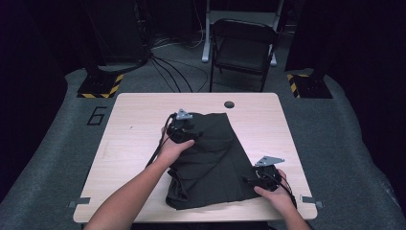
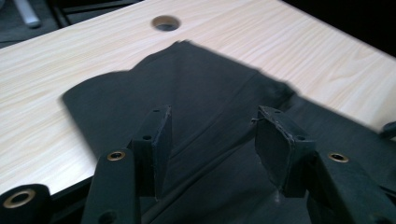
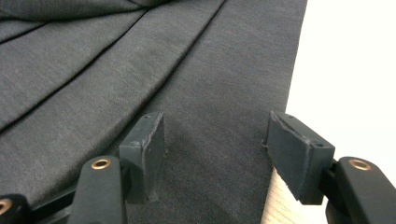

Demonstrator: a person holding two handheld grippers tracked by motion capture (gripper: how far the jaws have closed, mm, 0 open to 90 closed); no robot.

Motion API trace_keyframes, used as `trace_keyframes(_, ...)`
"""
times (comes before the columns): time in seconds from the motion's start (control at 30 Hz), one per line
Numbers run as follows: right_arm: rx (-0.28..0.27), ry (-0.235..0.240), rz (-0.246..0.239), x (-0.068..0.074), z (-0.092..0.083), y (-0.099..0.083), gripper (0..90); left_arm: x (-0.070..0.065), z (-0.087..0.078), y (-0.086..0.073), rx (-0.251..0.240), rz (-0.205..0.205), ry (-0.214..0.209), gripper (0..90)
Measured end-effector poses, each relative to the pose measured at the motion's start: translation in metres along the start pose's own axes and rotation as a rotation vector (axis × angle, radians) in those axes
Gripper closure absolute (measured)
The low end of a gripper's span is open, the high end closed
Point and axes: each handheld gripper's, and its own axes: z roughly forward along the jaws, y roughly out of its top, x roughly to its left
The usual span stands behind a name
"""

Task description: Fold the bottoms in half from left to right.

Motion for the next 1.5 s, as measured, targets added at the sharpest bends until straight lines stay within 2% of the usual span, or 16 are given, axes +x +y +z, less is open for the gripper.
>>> trace_keyframes(0.13, -0.004, 0.003, 0.007, -0.001, 0.000, 0.000, 37.2, 0.013, -0.008, -0.010, 0.012, -0.014, 0.010, 45.4)
trace_keyframes(0.2, -0.004, 0.004, 0.019, -0.001, 0.001, 0.001, 37.2, 0.017, -0.011, -0.012, 0.030, -0.005, 0.019, 44.7)
trace_keyframes(0.33, -0.007, 0.010, 0.015, -0.003, 0.001, 0.001, 37.0, 0.023, -0.014, -0.019, 0.009, -0.028, 0.023, 44.6)
trace_keyframes(0.43, -0.007, 0.007, 0.011, -0.003, 0.002, 0.001, 36.8, 0.029, -0.015, -0.025, 0.019, -0.031, 0.023, 44.6)
trace_keyframes(0.57, -0.011, 0.007, 0.011, -0.002, 0.002, 0.001, 36.7, 0.036, -0.014, -0.031, 0.045, 0.001, 0.014, 45.1)
trace_keyframes(0.67, -0.018, 0.003, 0.010, -0.002, 0.002, 0.000, 36.6, 0.040, -0.015, -0.034, 0.053, 0.004, 0.016, 44.9)
trace_keyframes(0.77, -0.022, 0.004, 0.006, -0.002, 0.002, 0.000, 36.5, 0.041, -0.016, -0.038, 0.030, -0.010, 0.011, 45.1)
trace_keyframes(0.93, -0.016, 0.002, 0.010, -0.001, 0.002, 0.000, 36.1, 0.045, -0.013, -0.052, 0.033, -0.046, 0.009, 45.2)
trace_keyframes(0.97, -0.010, 0.003, 0.005, -0.001, 0.002, 0.000, 36.0, 0.045, -0.013, -0.054, 0.022, -0.057, 0.007, 45.2)
trace_keyframes(1.1, -0.016, 0.002, 0.009, -0.001, 0.003, 0.000, 35.8, 0.048, -0.012, -0.059, 0.037, -0.068, -0.003, 45.0)
trace_keyframes(1.13, -0.020, 0.001, 0.006, -0.001, 0.003, 0.000, 35.8, 0.049, -0.013, -0.060, 0.052, -0.053, -0.006, 45.6)
trace_keyframes(1.17, -0.019, 0.001, 0.011, -0.001, 0.003, 0.000, 35.8, 0.049, -0.013, -0.060, 0.049, -0.072, -0.022, 48.9)
trace_keyframes(1.23, -0.017, 0.003, 0.004, -0.001, 0.003, 0.000, 35.8, 0.047, -0.014, -0.060, 0.051, -0.061, -0.049, 65.3)
trace_keyframes(1.33, -0.018, 0.001, 0.009, -0.001, 0.003, 0.000, 35.8, 0.042, -0.017, -0.058, 0.051, -0.030, -0.073, 80.5)
trace_keyframes(1.4, -0.015, 0.003, 0.009, -0.001, 0.003, 0.000, 35.8, 0.038, -0.019, -0.056, 0.049, -0.015, -0.084, 84.9)
trace_keyframes(1.5, -0.015, 0.003, 0.009, -0.001, 0.003, 0.000, 35.8, 0.031, -0.023, -0.053, 0.039, -0.004, -0.095, 85.8)
